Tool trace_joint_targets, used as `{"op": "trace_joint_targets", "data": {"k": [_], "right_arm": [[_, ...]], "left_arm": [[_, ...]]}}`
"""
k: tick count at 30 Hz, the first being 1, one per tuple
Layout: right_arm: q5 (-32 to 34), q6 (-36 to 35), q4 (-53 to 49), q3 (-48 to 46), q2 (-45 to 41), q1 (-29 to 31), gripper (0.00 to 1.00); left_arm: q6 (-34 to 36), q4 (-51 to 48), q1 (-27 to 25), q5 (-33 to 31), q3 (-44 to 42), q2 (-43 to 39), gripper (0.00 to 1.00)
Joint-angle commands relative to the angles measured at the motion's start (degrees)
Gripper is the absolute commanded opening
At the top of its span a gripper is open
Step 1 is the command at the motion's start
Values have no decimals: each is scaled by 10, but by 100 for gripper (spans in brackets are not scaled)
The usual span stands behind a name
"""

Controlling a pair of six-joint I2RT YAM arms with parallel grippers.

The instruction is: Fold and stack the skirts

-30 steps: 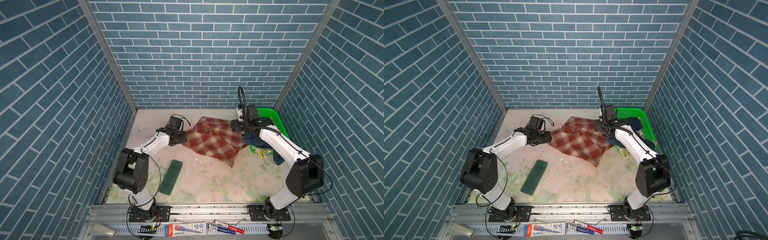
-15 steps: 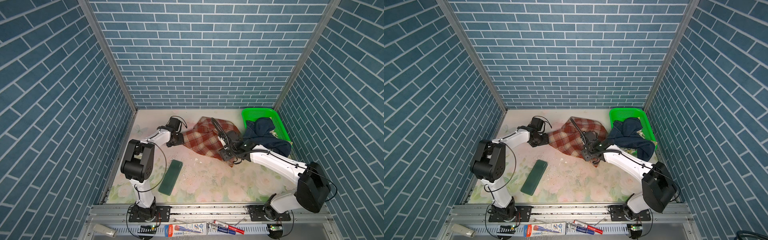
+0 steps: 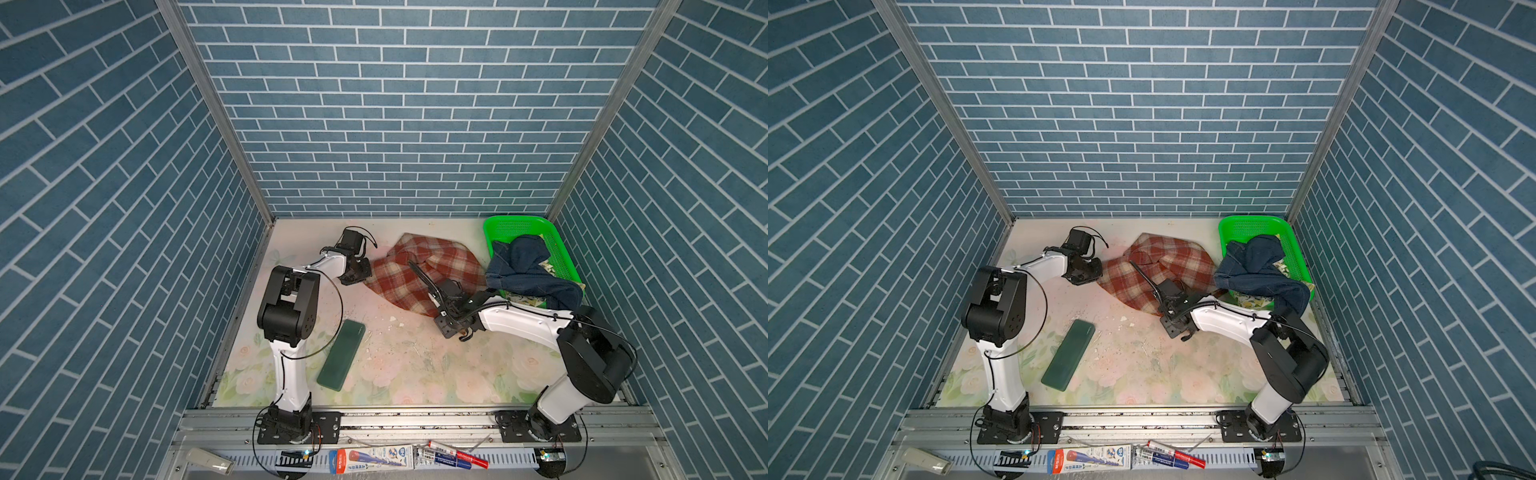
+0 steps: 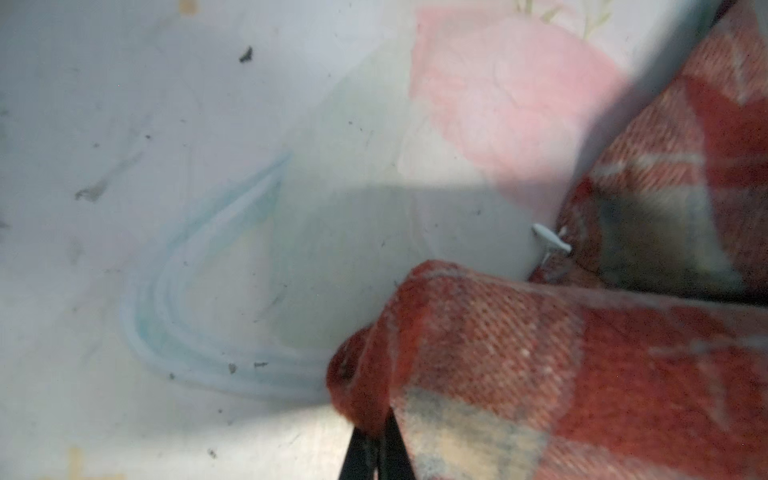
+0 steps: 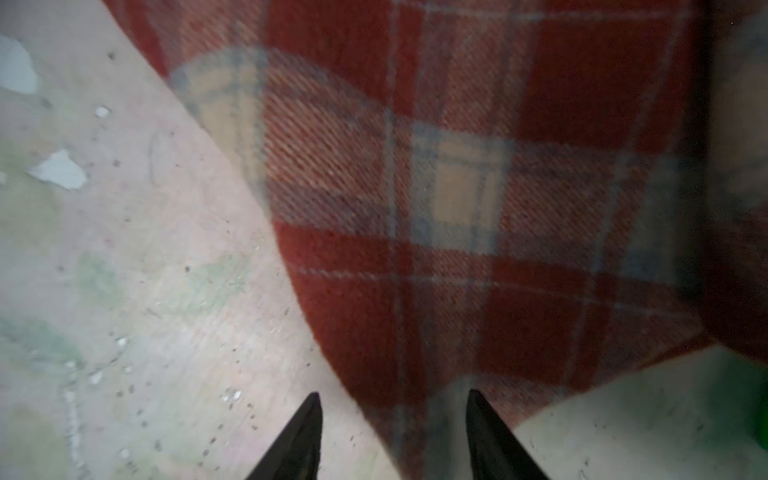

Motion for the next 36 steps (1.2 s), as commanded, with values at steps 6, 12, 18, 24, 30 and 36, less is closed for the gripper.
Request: {"op": "trace_joint_targets", "data": {"k": [6,12,18,24,30,36], "right_arm": [[27,-25,3,15,-41,-23,0],[-2,-21,-37,48,-127,-40,0],[-107,27,-53,113,-124,-136,0],[-144,34,-67,188,-45,-184,0],[-150,31,-53,177,-41,-183,0],[-143,29,-43,152,-39,-183,0]], "left_arm": [[11,-34,1,2,47,-70,0],[20,-58,7,-15,51,-134,0],[33,-90,23,-1,132,-76,17],[37,-116,27,18,213,6,64],[2,-72,46,52,147,-18,69],[-59,-16,75,109,36,-62,70]]}}
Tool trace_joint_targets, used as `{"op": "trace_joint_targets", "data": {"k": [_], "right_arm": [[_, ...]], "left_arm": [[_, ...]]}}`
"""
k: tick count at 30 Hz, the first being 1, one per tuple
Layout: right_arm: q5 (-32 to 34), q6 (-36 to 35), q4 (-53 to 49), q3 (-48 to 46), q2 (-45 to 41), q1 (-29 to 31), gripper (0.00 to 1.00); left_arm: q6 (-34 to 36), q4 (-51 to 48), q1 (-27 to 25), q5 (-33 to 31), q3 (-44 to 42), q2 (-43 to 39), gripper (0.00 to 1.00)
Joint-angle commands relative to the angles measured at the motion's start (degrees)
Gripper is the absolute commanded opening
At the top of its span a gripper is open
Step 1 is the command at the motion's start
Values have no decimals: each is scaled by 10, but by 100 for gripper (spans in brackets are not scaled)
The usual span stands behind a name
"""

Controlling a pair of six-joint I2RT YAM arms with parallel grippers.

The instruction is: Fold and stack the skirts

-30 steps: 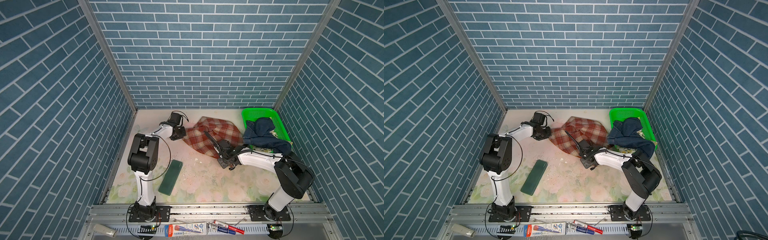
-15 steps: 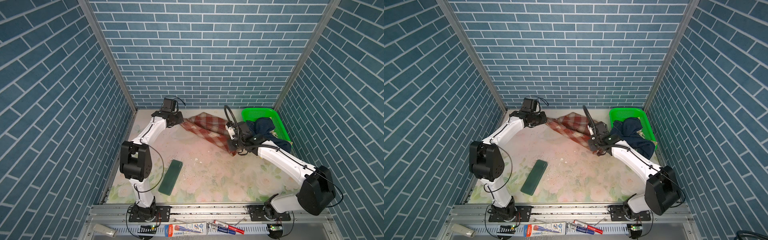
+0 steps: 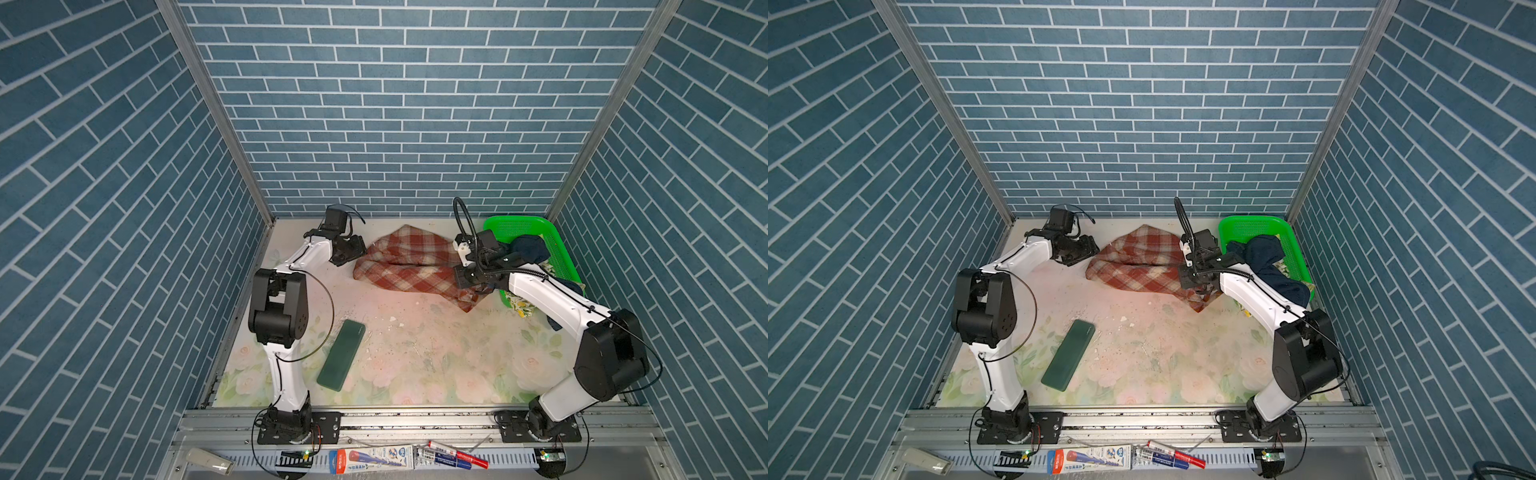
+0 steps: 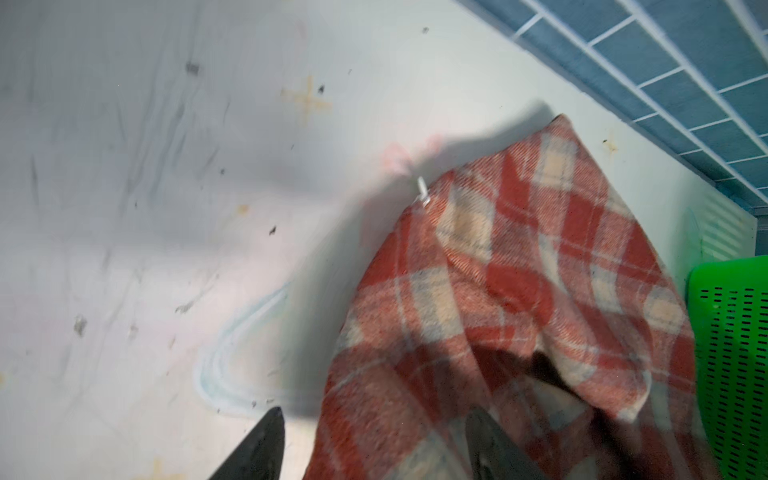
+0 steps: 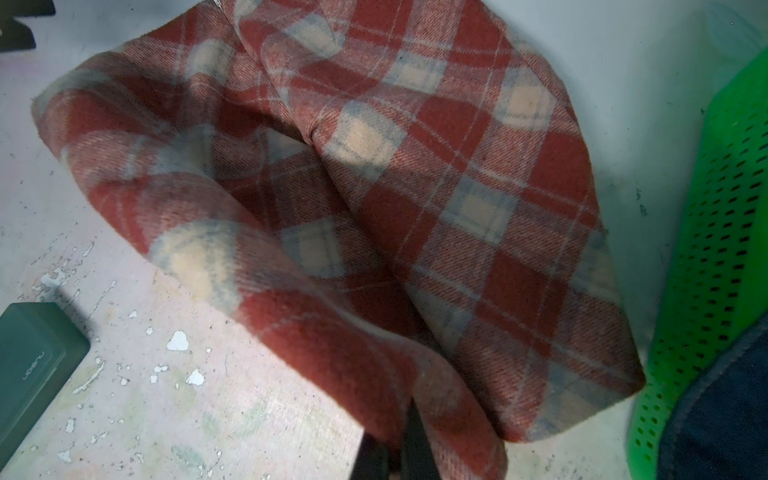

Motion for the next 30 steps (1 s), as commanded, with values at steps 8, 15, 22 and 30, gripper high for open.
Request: {"op": "trace_joint_targets", "data": {"k": [8,15,22,30], "right_arm": [[8,12,16,-27,-1,3,0],[11,10,17,-28,1,8,0],[14,10,22,-32,1,14,0],[25,9,20,-28,3,14,0]], "left_arm": [[-139,144,43,97,-193,-90,72],[-328,322,55,131,-279,-100,74],[-472,446,50,127,-325,-83,70],[-496,432,35,126,-330,-92,62]]}}
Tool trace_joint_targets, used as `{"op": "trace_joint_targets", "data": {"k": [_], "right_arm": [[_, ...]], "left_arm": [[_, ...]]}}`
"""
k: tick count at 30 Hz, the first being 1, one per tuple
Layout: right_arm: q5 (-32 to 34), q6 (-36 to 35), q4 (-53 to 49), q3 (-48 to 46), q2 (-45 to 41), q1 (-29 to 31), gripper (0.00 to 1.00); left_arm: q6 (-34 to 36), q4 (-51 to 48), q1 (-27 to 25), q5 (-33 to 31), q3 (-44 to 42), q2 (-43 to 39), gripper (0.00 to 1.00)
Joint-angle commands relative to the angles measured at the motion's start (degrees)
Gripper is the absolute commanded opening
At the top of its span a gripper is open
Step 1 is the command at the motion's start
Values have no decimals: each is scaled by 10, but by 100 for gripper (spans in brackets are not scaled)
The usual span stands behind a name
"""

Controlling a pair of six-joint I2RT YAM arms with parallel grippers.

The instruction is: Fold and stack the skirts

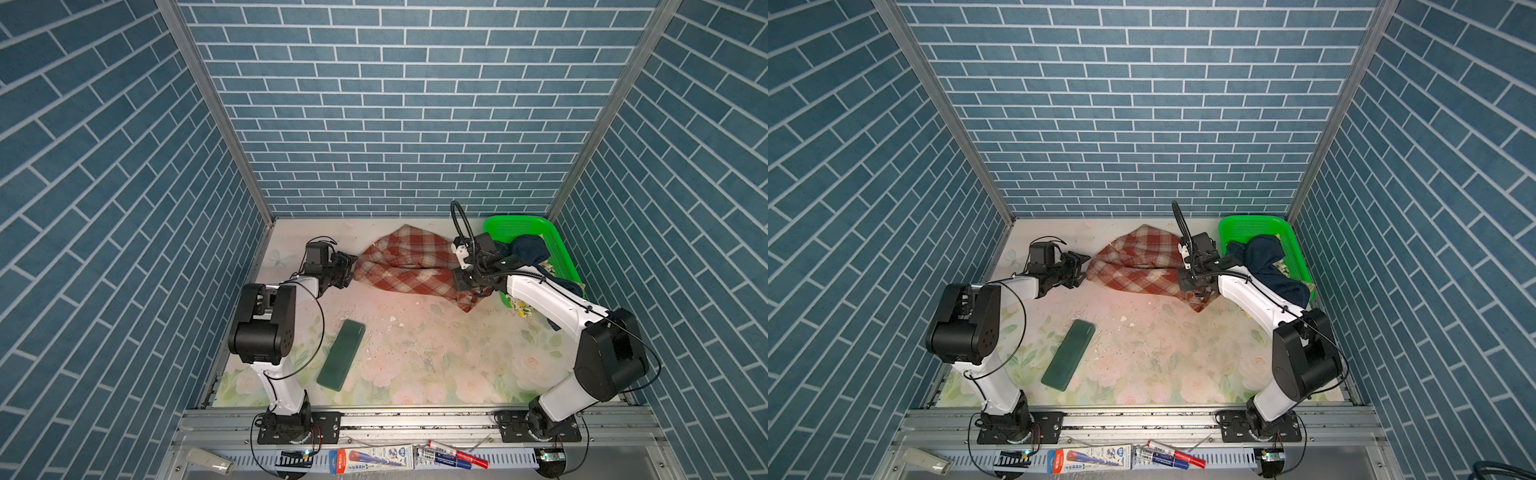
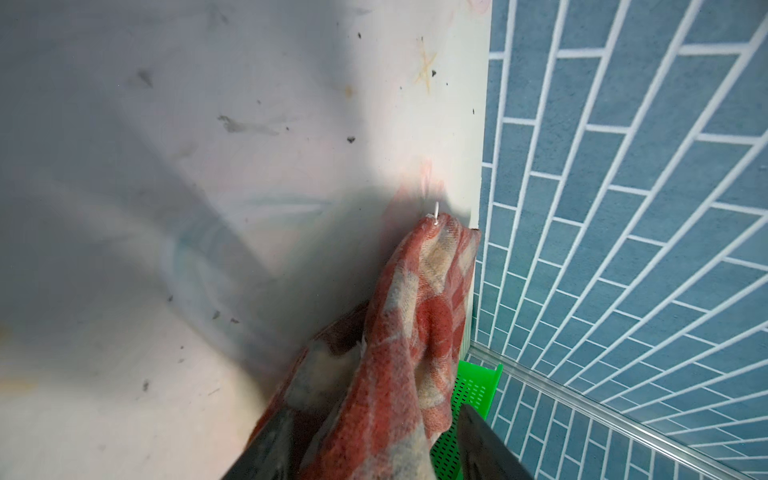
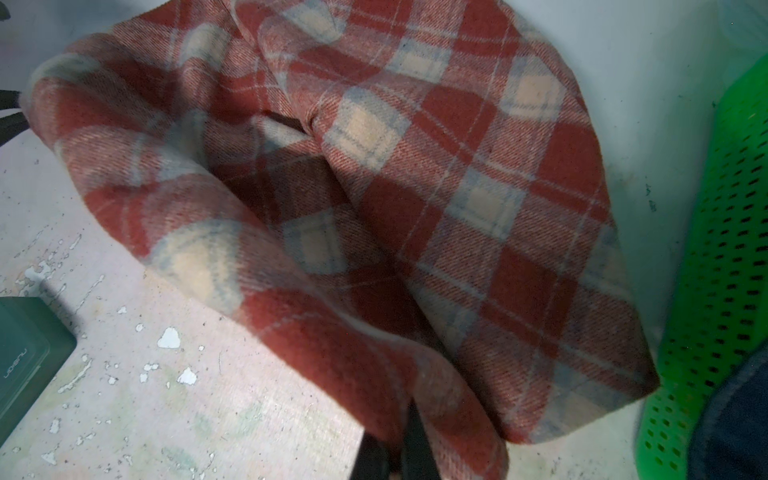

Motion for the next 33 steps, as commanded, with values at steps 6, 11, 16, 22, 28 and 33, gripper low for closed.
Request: {"op": "trace_joint_targets", "data": {"k": [6,11,16,22,28,33], "right_arm": [[19,6,3,-8,7,3,0],[24,5,4,-11,7,3,0],[20,7,7,-13,10,3,0],[24,7,6,-15,10,3,0],[25,9,7,-17,9,3,0],[27,6,2,-17,-2,3,0]], "left_arm": [[13,-66,0,-23,-40,-34,60],[16,-75,-6,-20,-50,-45,63],[-8,-50,-10,-23,-55,-50,67],[-34,-38,-25,-19,-43,-46,67],[-44,-26,-35,-19,-35,-28,62],[-39,-28,-29,-17,4,-4,9]]}}
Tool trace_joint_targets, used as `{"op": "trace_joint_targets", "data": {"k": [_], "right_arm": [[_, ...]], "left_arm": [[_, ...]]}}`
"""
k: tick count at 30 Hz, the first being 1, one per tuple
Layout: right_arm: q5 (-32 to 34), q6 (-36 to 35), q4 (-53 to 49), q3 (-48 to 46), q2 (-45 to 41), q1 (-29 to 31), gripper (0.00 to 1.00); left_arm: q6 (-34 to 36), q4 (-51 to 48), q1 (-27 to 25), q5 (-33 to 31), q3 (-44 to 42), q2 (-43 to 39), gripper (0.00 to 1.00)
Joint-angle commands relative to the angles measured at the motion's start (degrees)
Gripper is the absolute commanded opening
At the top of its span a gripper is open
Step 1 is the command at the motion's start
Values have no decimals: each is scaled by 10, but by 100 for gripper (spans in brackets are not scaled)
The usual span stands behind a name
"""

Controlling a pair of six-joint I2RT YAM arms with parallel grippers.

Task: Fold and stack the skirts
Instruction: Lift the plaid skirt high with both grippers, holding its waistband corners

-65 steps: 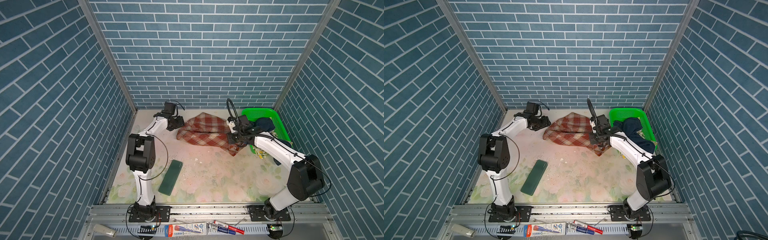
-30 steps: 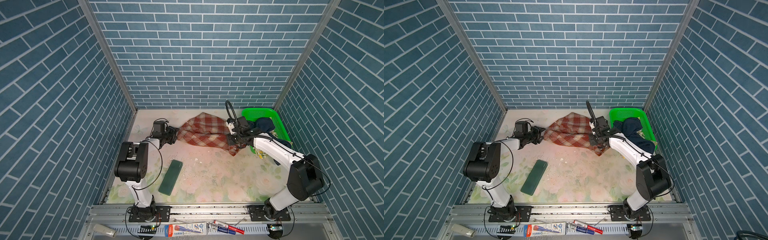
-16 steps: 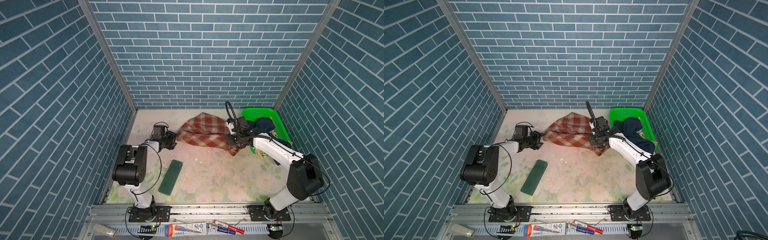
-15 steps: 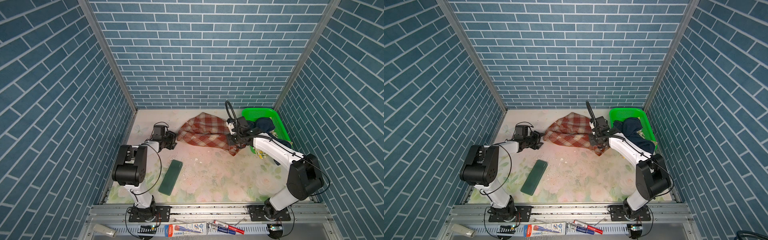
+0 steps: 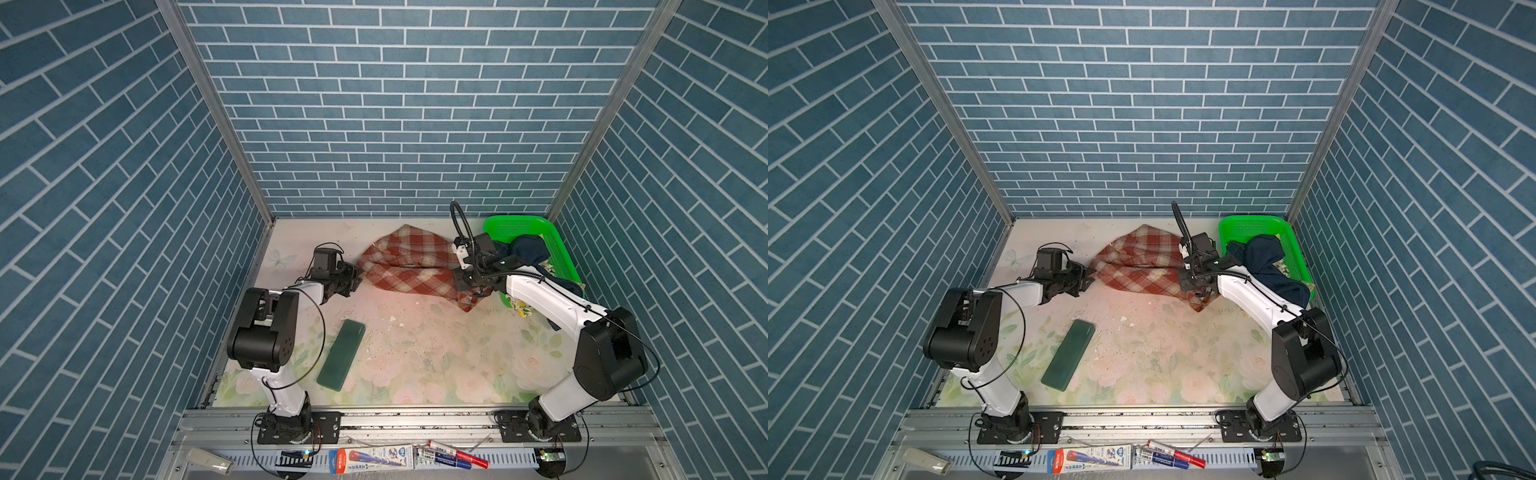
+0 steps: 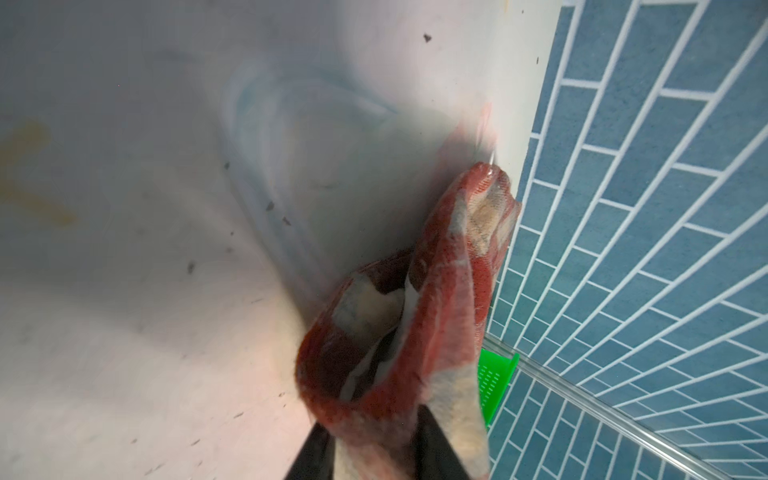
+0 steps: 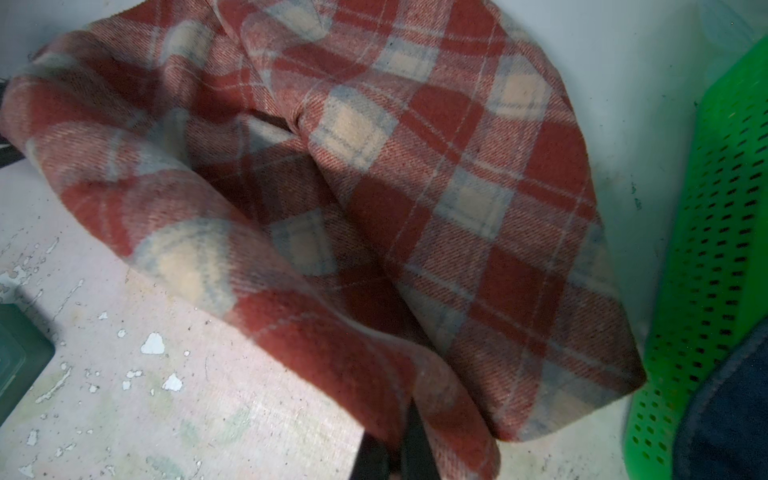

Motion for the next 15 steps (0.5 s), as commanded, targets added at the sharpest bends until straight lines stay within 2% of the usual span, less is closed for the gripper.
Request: {"op": "trace_joint_targets", "data": {"k": [1,7,15], "right_arm": [[13,4,0,-16,-10,3,0],[47,-25,-37,20,-56,3,0],[87,-95,-72,132,-125,3,0]], "left_arm": [[12,-7,3,-6,42,15,0],[69,-104,7,-25,145,-28,0],[175,-250,24,-40,283,-118,0]]}}
